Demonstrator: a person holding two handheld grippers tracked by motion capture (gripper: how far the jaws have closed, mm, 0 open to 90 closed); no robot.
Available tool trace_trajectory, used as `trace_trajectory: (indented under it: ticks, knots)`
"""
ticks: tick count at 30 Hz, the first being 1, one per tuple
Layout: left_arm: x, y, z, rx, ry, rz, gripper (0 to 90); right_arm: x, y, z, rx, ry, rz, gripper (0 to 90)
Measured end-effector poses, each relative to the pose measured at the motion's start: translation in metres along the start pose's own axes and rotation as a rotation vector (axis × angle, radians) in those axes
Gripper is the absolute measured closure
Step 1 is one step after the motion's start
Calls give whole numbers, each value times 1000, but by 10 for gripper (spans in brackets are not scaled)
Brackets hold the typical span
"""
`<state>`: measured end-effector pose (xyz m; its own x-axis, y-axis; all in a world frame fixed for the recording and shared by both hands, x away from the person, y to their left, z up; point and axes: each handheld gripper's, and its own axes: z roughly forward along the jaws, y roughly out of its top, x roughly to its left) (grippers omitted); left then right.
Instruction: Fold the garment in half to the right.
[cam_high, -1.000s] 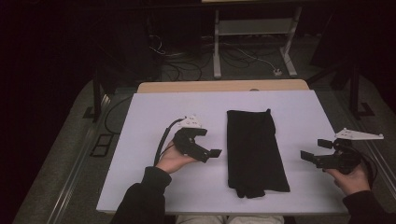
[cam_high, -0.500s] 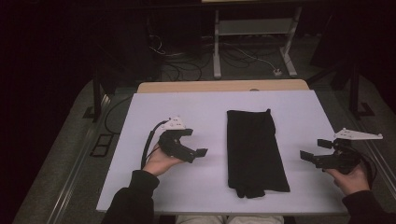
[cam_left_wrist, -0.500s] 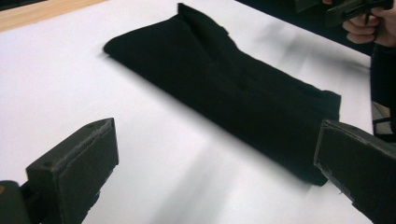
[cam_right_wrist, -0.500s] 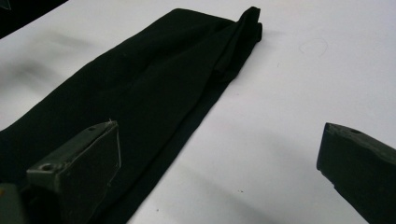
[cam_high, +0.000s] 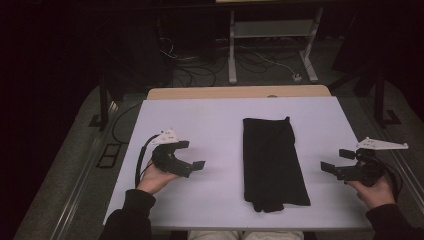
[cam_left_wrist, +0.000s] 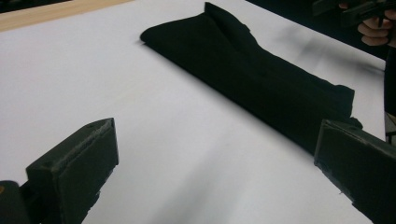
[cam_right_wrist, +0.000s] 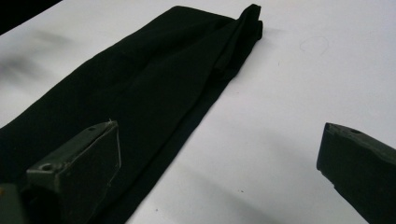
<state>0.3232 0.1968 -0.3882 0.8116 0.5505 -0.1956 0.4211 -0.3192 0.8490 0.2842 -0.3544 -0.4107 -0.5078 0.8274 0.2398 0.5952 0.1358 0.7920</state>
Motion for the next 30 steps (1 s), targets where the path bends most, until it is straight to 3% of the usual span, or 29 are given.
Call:
trace_trajectory:
  ticks: [16,21,25,30]
  knots:
    - [18,-38,-32,-66,112,-53,0,1,0,3,11,3,-6,0]
    - [28,-52,-44,-87,147,-111,0,1,0,3,9,4,-7,0]
    - [33,-64,-54,-72,199,-122,0,1,0,3,10,4,-5,0]
    - [36,-76,-64,-69,229,-160,0,1,1,4,9,6,-9,0]
